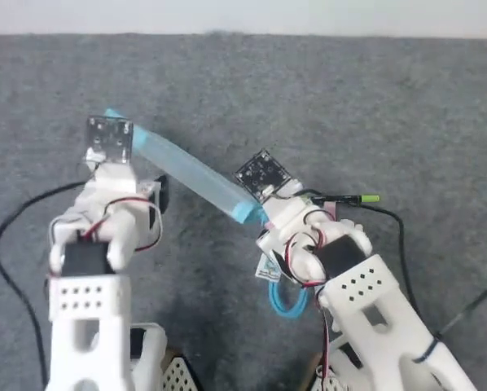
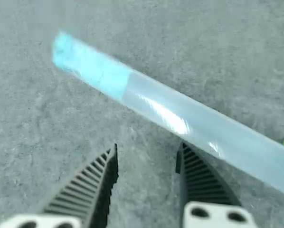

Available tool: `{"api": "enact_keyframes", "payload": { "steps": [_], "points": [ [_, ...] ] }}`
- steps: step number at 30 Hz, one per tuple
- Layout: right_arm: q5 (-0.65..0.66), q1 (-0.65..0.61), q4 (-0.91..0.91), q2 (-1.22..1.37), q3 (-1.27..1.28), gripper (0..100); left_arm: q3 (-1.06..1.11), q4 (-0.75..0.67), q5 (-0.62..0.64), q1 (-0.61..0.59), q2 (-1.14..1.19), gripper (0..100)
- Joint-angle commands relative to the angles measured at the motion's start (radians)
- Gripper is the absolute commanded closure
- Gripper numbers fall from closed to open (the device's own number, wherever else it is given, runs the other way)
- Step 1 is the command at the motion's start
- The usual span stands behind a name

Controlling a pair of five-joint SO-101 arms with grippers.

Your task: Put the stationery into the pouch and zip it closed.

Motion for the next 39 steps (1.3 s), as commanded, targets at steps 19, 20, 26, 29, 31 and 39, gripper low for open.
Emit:
{"api": "enact_keyframes", "payload": {
  "steps": [19, 20, 26, 29, 31, 39],
  "points": [
    [-0.011, -0.051, 0.108, -0.051, -0.218, 99.2, 0.097, 0.092, -0.041, 0.377, -0.265, 72],
    [-0.009, -0.048, 0.117, -0.051, -0.235, 99.2, 0.108, 0.086, -0.052, 0.391, -0.265, 72],
    [-0.009, -0.054, 0.263, -0.051, -0.397, 99.2, 0.114, 0.08, -0.058, 0.419, -0.272, 72],
    [-0.006, -0.054, 0.265, -0.047, -0.397, 99.2, 0.113, 0.078, -0.058, 0.431, -0.273, 72],
    [-0.006, -0.054, 0.268, -0.016, -0.399, 99.2, 0.111, 0.078, -0.058, 0.443, -0.273, 72],
    [-0.012, -0.056, 0.22, 0.165, -0.405, 99.2, 0.07, 0.069, -0.029, 0.462, -0.267, 72]
  ]
}}
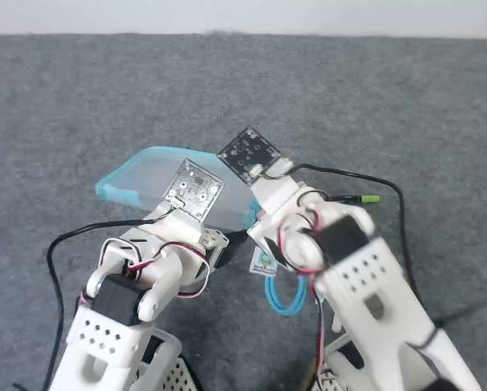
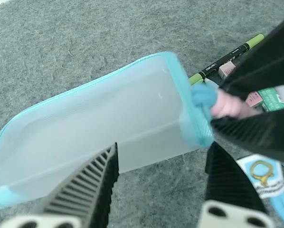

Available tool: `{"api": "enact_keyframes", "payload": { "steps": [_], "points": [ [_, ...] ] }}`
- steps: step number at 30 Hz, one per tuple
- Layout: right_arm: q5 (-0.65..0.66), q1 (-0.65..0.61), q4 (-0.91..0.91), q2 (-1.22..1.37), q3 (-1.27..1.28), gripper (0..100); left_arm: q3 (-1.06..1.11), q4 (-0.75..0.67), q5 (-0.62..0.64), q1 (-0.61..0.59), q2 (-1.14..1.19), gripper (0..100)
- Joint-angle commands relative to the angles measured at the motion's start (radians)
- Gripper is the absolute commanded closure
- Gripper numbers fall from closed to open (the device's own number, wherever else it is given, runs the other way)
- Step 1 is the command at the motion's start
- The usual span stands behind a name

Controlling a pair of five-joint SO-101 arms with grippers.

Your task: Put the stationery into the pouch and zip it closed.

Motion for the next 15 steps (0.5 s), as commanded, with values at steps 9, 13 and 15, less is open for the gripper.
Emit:
{"api": "enact_keyframes", "payload": {
  "steps": [9, 13, 15],
  "points": [
    [-0.014, -0.077, 0.002, 0.036, -0.138, 99.2, 0.025, -0.14, 0.018, 0.006, -0.017, 72],
    [-0.009, -0.073, -0.004, 0.045, -0.143, 99.2, 0.024, -0.11, 0.021, 0.049, -0.025, 72],
    [-0.009, -0.064, -0.001, 0.041, -0.146, 99.2, 0.022, -0.095, 0.018, 0.061, -0.025, 71]
  ]
}}
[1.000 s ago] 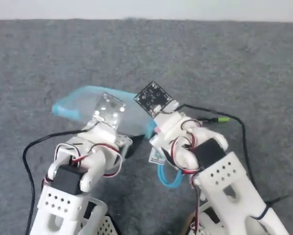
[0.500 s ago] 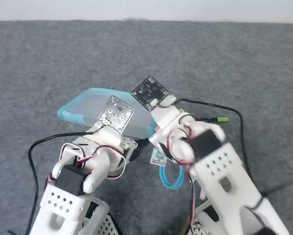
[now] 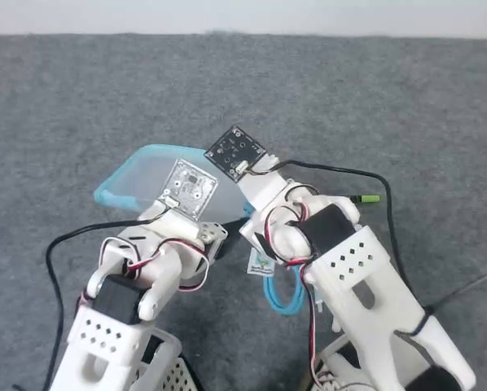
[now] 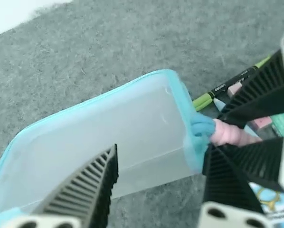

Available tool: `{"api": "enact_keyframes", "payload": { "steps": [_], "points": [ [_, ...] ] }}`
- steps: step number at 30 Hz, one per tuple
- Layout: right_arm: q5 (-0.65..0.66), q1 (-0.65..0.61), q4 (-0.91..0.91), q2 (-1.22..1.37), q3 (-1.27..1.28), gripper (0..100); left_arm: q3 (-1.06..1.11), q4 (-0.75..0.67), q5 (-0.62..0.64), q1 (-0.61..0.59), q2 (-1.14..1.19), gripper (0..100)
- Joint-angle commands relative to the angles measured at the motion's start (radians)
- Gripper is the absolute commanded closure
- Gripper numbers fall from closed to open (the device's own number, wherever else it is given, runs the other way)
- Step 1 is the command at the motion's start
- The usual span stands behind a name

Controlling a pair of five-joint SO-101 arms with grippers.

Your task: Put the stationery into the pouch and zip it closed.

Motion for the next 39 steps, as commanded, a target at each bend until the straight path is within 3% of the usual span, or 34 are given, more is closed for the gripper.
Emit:
{"api": "enact_keyframes", "payload": {
  "steps": [1, 6, 13, 20, 29, 39],
  "points": [
    [-0.014, -0.007, -0.008, -0.018, -0.084, 99.2, -0.012, 0.008, 0.017, 0.061, -0.017, 69],
    [-0.132, 0.079, -0.076, -0.038, -0.06, 99.2, -0.012, 0.006, 0.017, 0.052, -0.017, 68],
    [-0.15, 0.094, -0.116, -0.111, 0.003, 99.2, -0.013, 0.005, -0.029, -0.052, -0.017, 68],
    [-0.146, 0.091, -0.111, -0.11, 0.003, 99.2, -0.012, -0.006, -0.005, 0.0, -0.017, 67],
    [-0.101, 0.019, -0.056, -0.119, 0.005, 99.2, 0.042, -0.138, 0.017, -0.02, -0.008, 68],
    [-0.051, 0.024, -0.001, -0.108, 0.014, 99.2, 0.05, -0.353, 0.012, -0.221, 0.226, 68]
  ]
}}
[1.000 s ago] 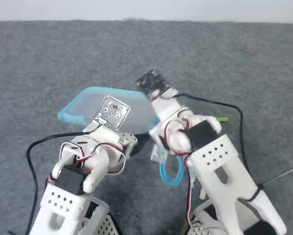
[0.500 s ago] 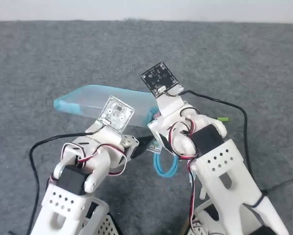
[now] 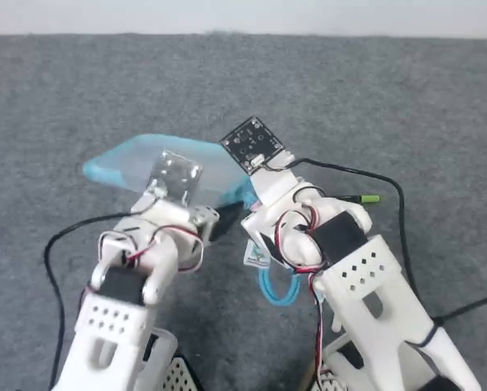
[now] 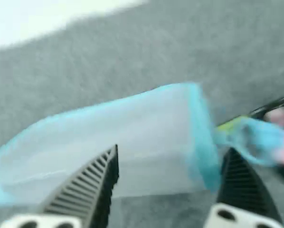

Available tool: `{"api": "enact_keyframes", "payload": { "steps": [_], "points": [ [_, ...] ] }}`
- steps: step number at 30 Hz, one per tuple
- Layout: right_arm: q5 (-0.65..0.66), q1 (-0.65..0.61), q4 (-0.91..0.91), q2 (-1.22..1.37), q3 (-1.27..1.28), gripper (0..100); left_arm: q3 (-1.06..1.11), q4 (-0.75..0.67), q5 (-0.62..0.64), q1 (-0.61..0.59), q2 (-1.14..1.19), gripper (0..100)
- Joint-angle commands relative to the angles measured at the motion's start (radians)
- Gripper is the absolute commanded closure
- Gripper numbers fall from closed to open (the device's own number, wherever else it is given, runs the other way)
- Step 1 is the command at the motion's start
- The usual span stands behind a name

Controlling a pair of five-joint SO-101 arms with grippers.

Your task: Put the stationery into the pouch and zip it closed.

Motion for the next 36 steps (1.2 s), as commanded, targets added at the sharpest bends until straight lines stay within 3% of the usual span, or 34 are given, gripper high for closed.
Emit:
{"api": "enact_keyframes", "payload": {
  "steps": [1, 7, 12, 17, 23, 28, 36],
  "points": [
    [0.038, 0.001, 0.018, -0.033, 0.017, 99.2, -0.065, -0.091, 0.017, -0.08, 0.146, 68],
    [0.074, 0.018, -0.099, -0.027, 0.157, 99.2, -0.082, -0.086, 0.018, -0.091, 0.14, 68],
    [0.109, 0.11, -0.147, -0.025, 0.218, 99.2, -0.081, -0.038, 0.018, -0.092, 0.089, 68],
    [0.115, 0.217, -0.148, -0.027, 0.235, 99.2, -0.081, -0.034, 0.012, -0.172, 0.075, 68],
    [0.115, 0.236, -0.139, -0.033, 0.232, 99.2, -0.05, -0.037, -0.006, -0.199, 0.075, 68],
    [0.115, 0.295, -0.124, -0.03, 0.207, 99.2, -0.047, -0.06, -0.015, -0.302, 0.075, 68],
    [0.043, 0.17, 0.071, -0.041, -0.026, 99.2, -0.027, -0.049, -0.011, -0.232, 0.071, 68]
  ]
}}
